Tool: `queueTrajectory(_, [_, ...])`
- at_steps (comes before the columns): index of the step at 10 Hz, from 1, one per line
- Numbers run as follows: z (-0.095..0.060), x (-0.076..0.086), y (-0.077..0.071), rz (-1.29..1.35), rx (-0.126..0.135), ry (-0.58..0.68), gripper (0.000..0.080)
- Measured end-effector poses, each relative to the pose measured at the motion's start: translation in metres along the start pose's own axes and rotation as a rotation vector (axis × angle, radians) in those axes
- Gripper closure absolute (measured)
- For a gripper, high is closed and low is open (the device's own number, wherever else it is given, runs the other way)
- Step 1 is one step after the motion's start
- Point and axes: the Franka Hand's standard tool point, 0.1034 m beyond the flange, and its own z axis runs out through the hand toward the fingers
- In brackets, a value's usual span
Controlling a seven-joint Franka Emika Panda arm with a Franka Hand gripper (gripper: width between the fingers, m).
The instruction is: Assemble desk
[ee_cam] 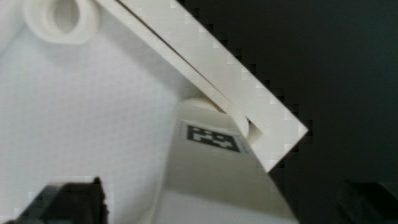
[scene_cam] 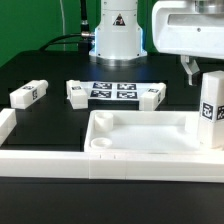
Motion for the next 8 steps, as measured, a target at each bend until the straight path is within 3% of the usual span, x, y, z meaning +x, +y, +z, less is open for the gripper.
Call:
queueTrajectory(1, [-0.0001, -0.0012, 0.0001, -0.099, -0.027, 0.011, 0.015])
queueTrajectory(8, [-0.0001, -0.0002, 0.0014, -0.735, -0.082, 0.02, 0.015])
